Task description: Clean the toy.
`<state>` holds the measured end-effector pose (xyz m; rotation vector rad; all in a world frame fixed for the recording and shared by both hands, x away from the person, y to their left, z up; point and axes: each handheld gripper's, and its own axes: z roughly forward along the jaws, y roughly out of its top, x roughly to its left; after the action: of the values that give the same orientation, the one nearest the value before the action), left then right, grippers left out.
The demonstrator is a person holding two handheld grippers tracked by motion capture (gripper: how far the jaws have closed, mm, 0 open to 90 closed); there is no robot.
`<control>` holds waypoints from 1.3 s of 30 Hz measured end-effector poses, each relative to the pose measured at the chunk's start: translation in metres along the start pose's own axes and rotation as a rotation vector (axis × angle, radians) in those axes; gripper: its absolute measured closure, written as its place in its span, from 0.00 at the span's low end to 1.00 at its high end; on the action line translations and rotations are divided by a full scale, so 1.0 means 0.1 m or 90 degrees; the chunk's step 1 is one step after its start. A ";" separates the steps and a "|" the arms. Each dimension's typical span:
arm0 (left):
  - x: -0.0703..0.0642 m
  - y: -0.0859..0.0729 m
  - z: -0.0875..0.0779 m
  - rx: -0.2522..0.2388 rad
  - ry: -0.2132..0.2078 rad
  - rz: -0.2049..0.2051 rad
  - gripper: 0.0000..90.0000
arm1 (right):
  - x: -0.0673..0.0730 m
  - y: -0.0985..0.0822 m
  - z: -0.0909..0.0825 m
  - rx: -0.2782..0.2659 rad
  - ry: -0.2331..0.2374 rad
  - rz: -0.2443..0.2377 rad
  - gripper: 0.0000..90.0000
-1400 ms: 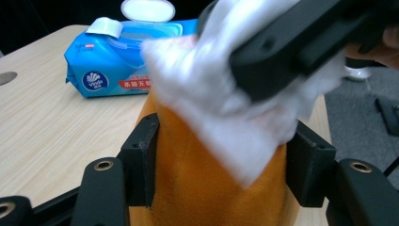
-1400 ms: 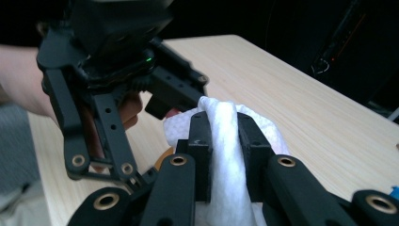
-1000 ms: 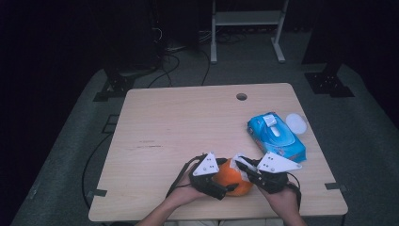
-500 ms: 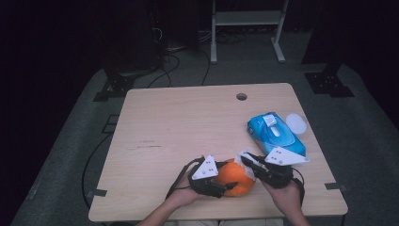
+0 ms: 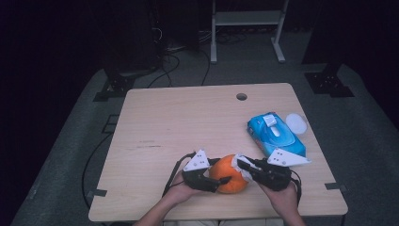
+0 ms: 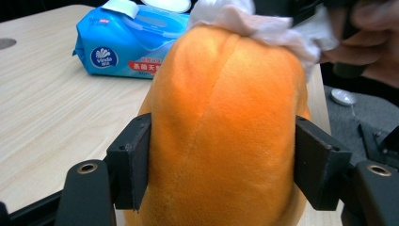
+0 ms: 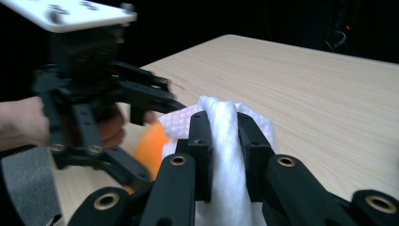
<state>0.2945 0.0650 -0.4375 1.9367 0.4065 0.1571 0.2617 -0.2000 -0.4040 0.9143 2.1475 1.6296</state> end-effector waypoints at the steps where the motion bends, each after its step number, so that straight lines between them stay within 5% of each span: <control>1: 0.01 -0.01 0.00 -0.003 0.000 -0.007 0.34 | -0.03 -0.02 0.00 0.003 -0.006 0.004 0.86; 8: 0.06 -0.03 -0.02 -0.008 -0.006 -0.022 0.34 | -0.26 -0.17 -0.01 0.017 -0.041 0.067 0.86; 14: 0.07 -0.02 -0.05 -0.010 -0.003 -0.028 0.37 | -0.11 -0.06 -0.03 -0.005 -0.027 0.023 0.86; 20: 0.06 0.01 -0.07 -0.022 0.003 -0.030 0.42 | -0.26 -0.16 -0.01 0.023 -0.056 0.060 0.86; 26: -0.02 0.06 -0.03 -0.020 0.014 -0.011 0.44 | 0.04 0.07 -0.07 -0.028 -0.009 -0.001 0.86; 30: -0.09 0.08 -0.01 -0.021 0.024 0.000 0.45 | 0.21 0.11 0.02 -0.008 -0.011 -0.062 0.86; 36: -0.11 0.11 -0.07 -0.023 0.018 0.006 0.43 | 0.06 0.06 -0.02 -0.008 -0.029 -0.024 0.86; 39: -0.07 0.09 -0.03 -0.017 0.008 0.000 0.30 | 0.04 0.03 0.01 0.003 -0.032 -0.028 0.86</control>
<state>0.2887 0.0624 -0.4276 1.9103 0.4108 0.1730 0.2604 -0.1963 -0.4007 0.8928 2.1227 1.5651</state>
